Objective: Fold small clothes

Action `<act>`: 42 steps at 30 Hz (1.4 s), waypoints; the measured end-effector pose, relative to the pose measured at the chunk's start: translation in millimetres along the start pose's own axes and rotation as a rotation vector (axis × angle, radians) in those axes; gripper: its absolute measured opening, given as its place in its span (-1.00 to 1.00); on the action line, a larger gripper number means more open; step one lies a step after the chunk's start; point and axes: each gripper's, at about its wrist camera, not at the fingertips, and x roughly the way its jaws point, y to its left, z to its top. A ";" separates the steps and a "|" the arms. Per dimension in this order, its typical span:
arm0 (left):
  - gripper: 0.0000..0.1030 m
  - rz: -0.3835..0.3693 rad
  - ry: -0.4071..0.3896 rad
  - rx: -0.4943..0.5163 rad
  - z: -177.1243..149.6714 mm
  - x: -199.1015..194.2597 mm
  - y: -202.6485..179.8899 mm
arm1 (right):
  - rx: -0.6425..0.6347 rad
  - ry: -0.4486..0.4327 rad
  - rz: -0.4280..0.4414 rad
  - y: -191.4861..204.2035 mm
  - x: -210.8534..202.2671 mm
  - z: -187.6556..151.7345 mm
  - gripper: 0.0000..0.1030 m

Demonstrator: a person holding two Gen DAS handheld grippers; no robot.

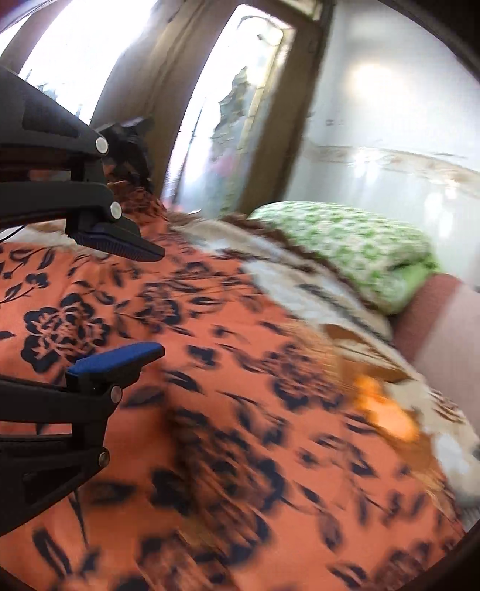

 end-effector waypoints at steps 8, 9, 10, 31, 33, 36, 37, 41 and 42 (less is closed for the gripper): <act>-0.88 -0.378 0.035 0.409 -83.2 -66.4 -195.1 | 0.164 -0.251 0.000 -38.8 -71.7 33.2 -0.02; -0.87 -0.411 0.051 0.458 -96.3 -70.3 -215.8 | 0.182 -0.274 -0.003 -44.1 -79.2 37.6 -0.02; -0.86 -0.438 0.070 0.507 -108.0 -74.0 -233.7 | 0.203 -0.324 -0.021 -52.9 -95.1 43.8 -0.02; 0.61 -0.031 0.293 0.152 -46.4 26.1 -81.2 | -0.283 -0.094 -0.376 20.7 -47.0 32.0 0.39; 0.61 -0.001 0.322 0.195 -53.6 32.7 -81.7 | -0.435 -0.034 -0.485 39.1 -26.2 17.0 0.39; 0.61 0.029 0.368 0.222 -61.3 39.0 -74.2 | -0.610 0.013 -0.674 48.0 -4.4 -3.2 0.39; 0.61 0.015 0.378 0.214 -62.4 39.4 -70.8 | -0.653 0.027 -0.733 47.0 0.9 -8.0 0.39; 0.61 -0.009 0.369 0.194 -59.4 35.2 -63.4 | -0.752 0.055 -0.788 53.4 10.8 -13.7 0.39; 0.61 -0.012 0.367 0.192 -59.6 32.8 -62.2 | -0.752 0.055 -0.788 53.4 10.8 -13.7 0.39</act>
